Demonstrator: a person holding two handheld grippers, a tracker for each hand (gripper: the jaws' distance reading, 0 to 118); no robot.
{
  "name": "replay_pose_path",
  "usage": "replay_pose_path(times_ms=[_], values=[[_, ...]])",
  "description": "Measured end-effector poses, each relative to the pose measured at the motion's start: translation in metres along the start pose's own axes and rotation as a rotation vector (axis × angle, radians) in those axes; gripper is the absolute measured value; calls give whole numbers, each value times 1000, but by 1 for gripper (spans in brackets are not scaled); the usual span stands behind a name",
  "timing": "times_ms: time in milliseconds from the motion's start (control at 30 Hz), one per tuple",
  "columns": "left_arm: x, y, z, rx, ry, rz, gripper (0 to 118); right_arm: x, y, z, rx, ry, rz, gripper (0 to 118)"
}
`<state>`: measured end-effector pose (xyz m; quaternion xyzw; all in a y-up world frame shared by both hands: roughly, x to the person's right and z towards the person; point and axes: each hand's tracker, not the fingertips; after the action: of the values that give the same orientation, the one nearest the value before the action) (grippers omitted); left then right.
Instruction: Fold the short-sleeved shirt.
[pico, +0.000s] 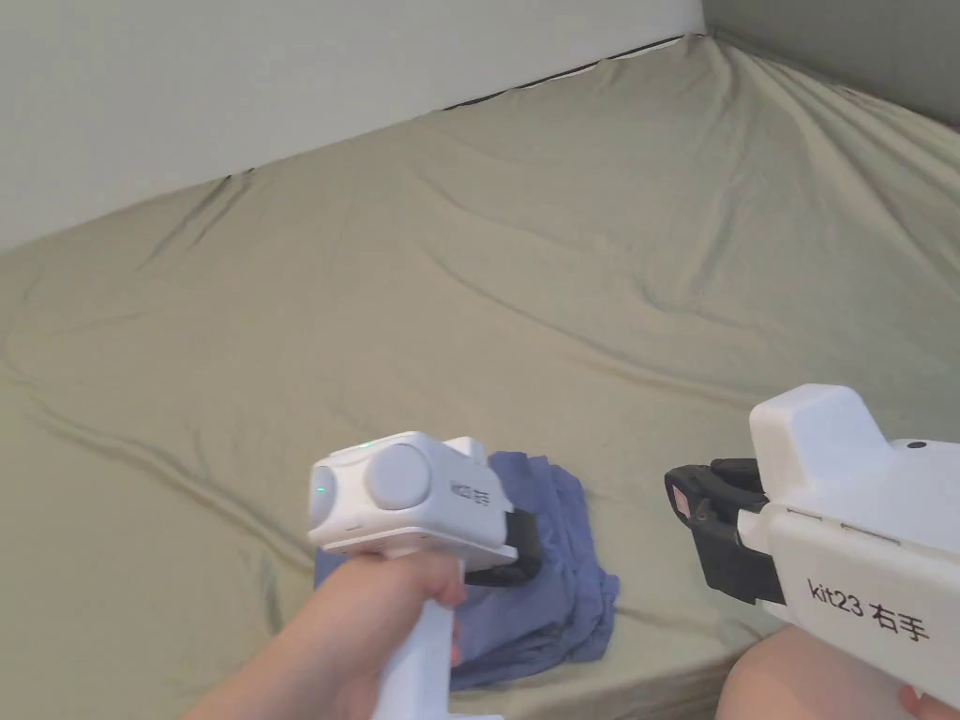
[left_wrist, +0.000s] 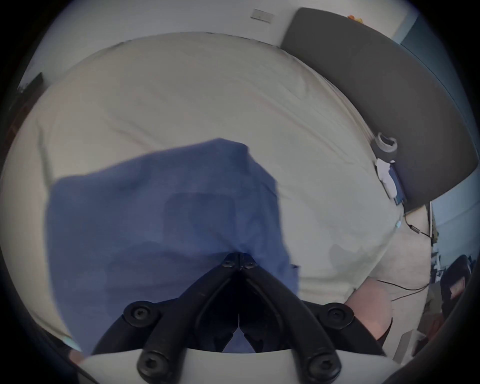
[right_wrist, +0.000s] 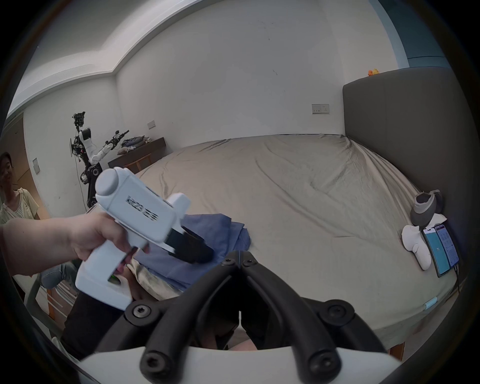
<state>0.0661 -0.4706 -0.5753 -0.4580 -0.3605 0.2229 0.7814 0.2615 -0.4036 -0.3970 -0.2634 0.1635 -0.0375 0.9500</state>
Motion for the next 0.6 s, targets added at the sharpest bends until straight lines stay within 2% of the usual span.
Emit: replay_pose_path(times_ms=[100,133,200,300,333,400,533,567,600], values=[[2,-4,-22,1,-19,-5,0,-1,-3,0,-8,-7,9,0],[-3,-1,-28,-7,-84,23,0,-1,-4,-1,-11,-9,10,0],[-13,2,-34,-24,-124,133,0,-2,-6,-2,-20,-14,12,0],[-7,3,-26,-8,-126,91,0,-4,-7,-3,-32,-18,14,0],[-3,4,-13,22,-172,48,0,-5,-8,-4,-34,-21,18,0],[2,8,23,77,-272,67,0,-9,-8,-6,-41,-27,25,0],[-3,18,122,237,-325,59,0,-20,-7,-22,-94,1,31,0],[-32,9,150,6,180,-111,0,-24,-5,-30,-113,18,23,0],[-40,10,172,56,167,-94,0,-29,-3,-39,-130,36,13,0]])
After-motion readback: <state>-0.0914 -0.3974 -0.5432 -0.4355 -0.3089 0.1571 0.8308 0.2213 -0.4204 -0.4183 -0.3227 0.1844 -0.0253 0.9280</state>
